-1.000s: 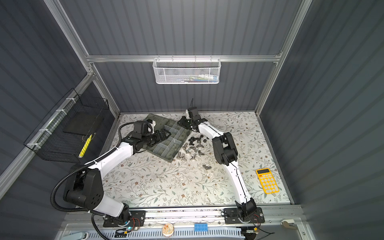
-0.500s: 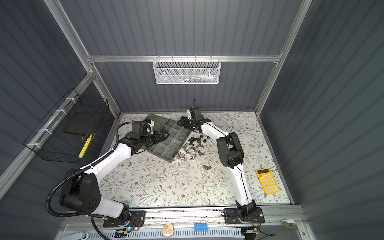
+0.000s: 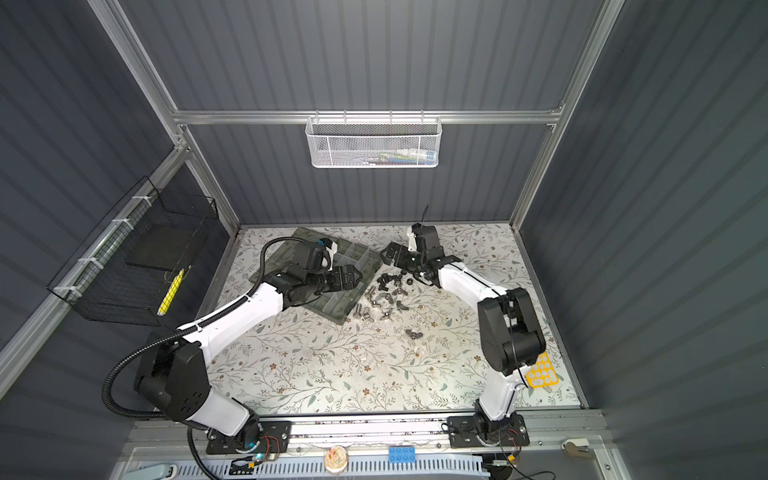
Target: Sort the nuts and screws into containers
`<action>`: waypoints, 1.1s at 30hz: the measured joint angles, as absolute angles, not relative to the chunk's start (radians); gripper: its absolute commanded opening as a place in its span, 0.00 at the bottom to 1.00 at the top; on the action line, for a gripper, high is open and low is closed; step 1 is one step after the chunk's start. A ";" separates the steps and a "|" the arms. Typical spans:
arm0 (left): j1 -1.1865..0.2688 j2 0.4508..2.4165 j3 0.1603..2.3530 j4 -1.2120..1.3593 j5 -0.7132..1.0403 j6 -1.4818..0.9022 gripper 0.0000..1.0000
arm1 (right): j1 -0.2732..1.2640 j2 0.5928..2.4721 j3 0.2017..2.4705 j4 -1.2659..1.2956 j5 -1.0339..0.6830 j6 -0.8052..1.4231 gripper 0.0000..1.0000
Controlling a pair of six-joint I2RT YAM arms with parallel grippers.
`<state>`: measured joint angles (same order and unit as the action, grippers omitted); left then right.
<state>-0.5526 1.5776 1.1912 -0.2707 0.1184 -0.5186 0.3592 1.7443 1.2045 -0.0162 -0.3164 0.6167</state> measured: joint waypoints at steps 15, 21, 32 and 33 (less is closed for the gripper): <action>-0.685 1.873 1.451 -0.317 0.101 -0.472 1.00 | 0.208 1.402 0.804 -0.015 -0.254 0.580 0.99; -0.709 1.976 1.543 -0.330 0.102 -0.461 1.00 | 0.163 1.293 0.767 -0.022 -0.235 0.575 0.99; -0.734 2.125 1.662 -0.368 0.096 -0.429 1.00 | 0.137 1.256 0.724 -0.026 -0.236 0.570 0.99; -0.736 2.131 1.666 -0.373 0.093 -0.425 1.00 | 0.137 1.261 0.724 -0.024 -0.236 0.568 0.99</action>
